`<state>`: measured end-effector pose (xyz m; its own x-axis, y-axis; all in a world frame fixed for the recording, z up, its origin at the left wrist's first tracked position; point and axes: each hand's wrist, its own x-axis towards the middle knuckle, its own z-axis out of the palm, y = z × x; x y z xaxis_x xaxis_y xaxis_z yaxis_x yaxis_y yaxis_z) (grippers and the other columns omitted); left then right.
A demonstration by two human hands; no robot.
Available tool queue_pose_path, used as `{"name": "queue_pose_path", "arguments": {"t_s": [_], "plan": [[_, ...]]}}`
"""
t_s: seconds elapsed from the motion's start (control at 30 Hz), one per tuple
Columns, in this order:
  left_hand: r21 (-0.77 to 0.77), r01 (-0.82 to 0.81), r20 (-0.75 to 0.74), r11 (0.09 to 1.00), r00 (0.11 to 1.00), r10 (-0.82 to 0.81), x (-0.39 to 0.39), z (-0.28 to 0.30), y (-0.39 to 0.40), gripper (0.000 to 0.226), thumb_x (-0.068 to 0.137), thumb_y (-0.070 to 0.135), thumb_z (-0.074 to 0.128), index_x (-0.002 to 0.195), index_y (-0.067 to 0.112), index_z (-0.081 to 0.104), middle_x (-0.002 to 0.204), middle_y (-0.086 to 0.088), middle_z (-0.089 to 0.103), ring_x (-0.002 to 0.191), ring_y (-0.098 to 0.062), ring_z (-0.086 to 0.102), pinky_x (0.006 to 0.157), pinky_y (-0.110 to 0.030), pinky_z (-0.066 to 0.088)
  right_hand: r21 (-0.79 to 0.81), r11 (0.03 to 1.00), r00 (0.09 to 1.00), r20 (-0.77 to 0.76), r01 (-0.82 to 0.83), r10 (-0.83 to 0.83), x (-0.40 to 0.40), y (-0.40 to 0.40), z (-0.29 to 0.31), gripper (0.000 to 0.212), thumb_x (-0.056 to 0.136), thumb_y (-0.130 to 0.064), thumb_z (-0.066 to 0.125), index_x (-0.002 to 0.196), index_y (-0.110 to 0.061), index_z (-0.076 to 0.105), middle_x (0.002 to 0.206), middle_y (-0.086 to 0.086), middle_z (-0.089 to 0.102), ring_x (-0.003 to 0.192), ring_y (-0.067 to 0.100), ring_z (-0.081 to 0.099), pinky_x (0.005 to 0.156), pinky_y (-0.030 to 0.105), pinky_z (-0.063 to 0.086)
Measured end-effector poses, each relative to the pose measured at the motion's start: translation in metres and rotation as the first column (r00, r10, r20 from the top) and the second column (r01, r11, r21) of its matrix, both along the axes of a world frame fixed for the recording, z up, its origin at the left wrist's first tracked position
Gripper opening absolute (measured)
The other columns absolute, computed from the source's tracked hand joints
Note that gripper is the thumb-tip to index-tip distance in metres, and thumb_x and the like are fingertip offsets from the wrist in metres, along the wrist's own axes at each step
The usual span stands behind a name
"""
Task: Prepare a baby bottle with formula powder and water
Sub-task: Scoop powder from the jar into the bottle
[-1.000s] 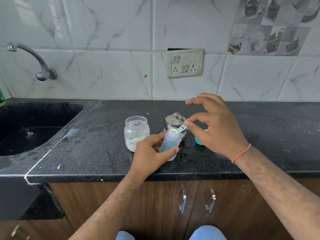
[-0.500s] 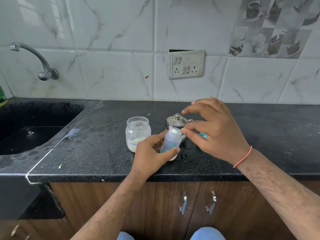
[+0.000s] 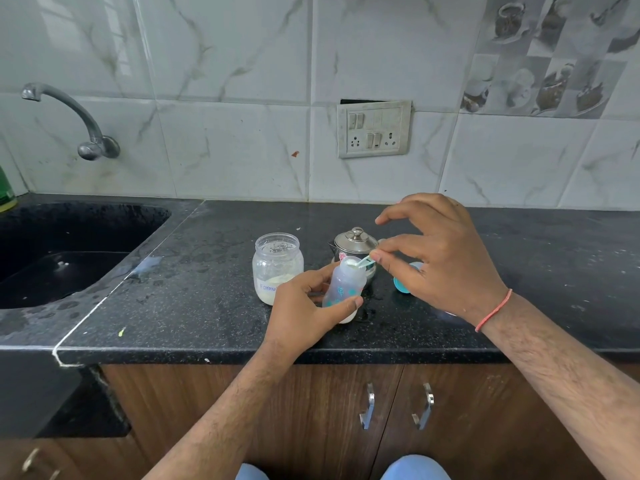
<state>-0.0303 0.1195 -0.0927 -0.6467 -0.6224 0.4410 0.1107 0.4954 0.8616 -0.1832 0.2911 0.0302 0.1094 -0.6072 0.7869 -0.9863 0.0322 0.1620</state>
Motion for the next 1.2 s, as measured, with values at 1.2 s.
{"name": "queue_pose_path", "arguments": {"t_s": [1.2], "plan": [[0.014, 0.023, 0.101, 1.0, 0.995, -0.024, 0.0, 0.002, 0.001, 0.064, 0.079, 0.041, 0.1, 0.138, 0.039, 0.076, 0.115, 0.024, 0.083, 0.111, 0.002, 0.076, 0.105, -0.032, 0.063, 0.019, 0.999, 0.646, 0.762, 0.04, -0.04, -0.016, 0.002, -0.006, 0.014, 0.09, -0.032, 0.083, 0.079, -0.023, 0.082, 0.088, -0.009, 0.074, 0.082, 0.01, 0.065, 0.079, 0.031, 0.053]]}}
